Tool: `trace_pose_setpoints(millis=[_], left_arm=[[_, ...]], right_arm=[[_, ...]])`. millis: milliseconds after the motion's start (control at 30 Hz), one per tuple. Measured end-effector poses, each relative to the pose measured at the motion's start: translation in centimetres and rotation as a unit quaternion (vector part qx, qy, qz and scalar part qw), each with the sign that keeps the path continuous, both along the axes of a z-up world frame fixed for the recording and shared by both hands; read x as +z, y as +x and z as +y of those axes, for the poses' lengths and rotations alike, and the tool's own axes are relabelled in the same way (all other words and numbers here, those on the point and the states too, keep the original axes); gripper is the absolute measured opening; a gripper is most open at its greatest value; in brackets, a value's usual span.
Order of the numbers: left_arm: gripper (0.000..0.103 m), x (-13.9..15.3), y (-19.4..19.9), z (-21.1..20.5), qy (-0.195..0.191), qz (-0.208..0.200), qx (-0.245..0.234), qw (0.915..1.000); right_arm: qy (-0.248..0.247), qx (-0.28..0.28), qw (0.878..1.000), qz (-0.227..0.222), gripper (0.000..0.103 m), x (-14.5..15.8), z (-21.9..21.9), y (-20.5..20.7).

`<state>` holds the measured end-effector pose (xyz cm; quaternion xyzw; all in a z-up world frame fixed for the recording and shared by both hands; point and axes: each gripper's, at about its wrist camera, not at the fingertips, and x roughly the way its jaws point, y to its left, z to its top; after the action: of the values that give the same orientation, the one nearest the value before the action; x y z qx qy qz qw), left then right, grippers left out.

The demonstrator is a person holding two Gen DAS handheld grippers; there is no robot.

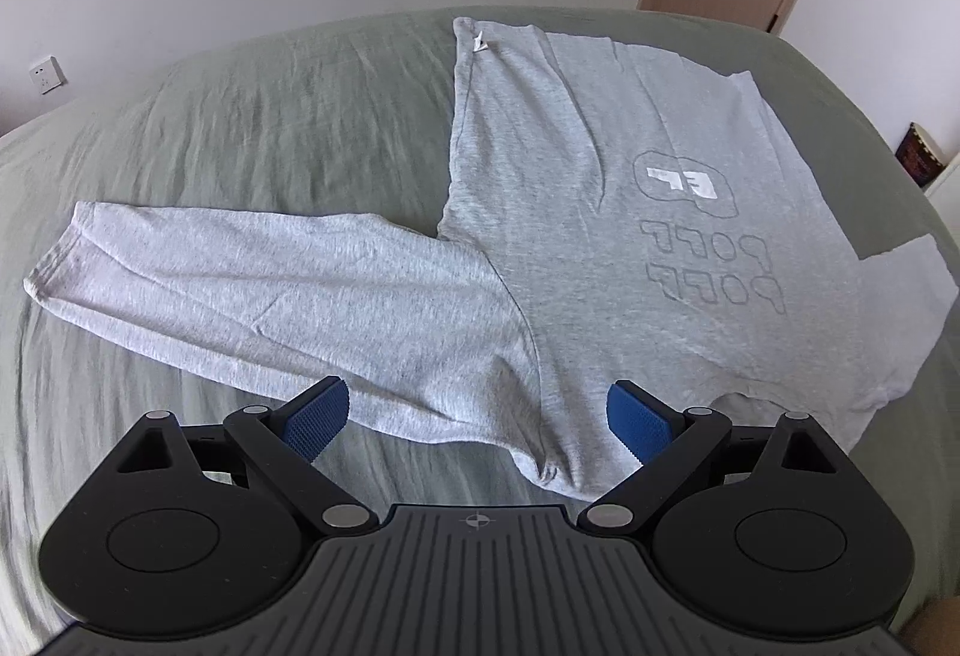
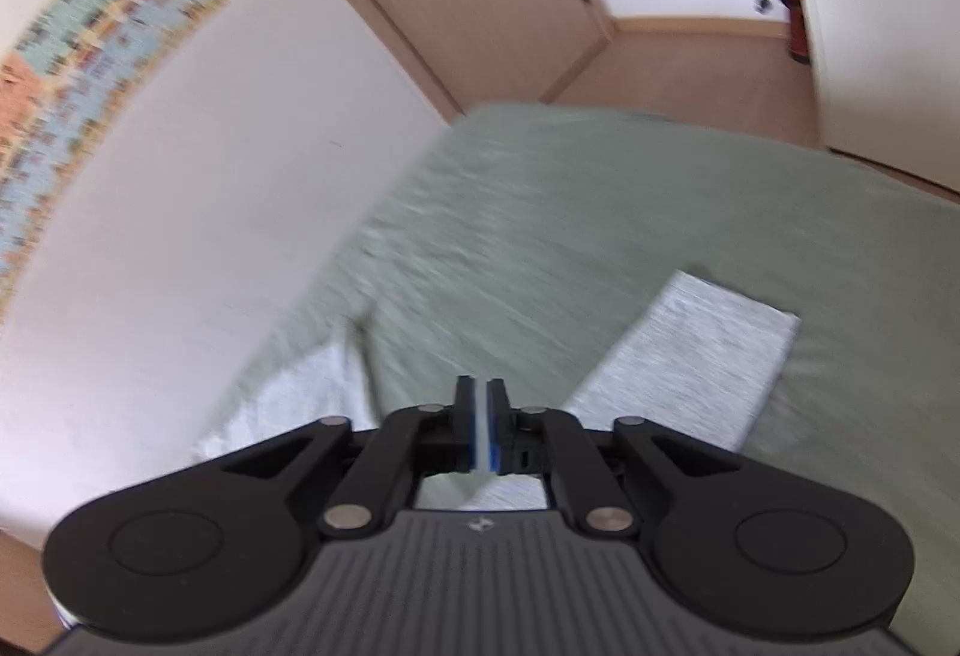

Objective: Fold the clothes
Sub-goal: 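Lift the sleeve with the right gripper and carry it across the shirt body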

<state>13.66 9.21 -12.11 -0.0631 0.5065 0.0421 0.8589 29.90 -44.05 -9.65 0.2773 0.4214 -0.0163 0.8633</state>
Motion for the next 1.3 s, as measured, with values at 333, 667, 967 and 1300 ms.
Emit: trace_pose_setpoints(millis=[333, 667, 967, 1300], left_arm=[[0.095, -0.4, 2.8, -5.9, 0.001, 0.003, -0.074, 0.9972], [0.095, -2.1, 6.1, -10.5, 0.006, 0.018, -0.107, 0.9941], [0.095, -2.8, 6.5, -10.9, 0.009, 0.032, -0.107, 0.9938], [0.095, -0.6, 4.6, -7.8, 0.002, 0.013, -0.080, 0.9967]], right_arm=[[0.055, -0.081, 0.992, 0.075, 0.021, -8.8, -7.6, -2.8], [0.200, -0.098, 0.975, 0.021, 0.028, -14.7, -12.1, -1.6], [0.188, -0.093, 0.978, -0.009, 0.002, -14.6, -11.6, -1.3], [0.077, 0.027, 0.994, -0.071, 0.002, -2.9, -4.7, -2.2]])
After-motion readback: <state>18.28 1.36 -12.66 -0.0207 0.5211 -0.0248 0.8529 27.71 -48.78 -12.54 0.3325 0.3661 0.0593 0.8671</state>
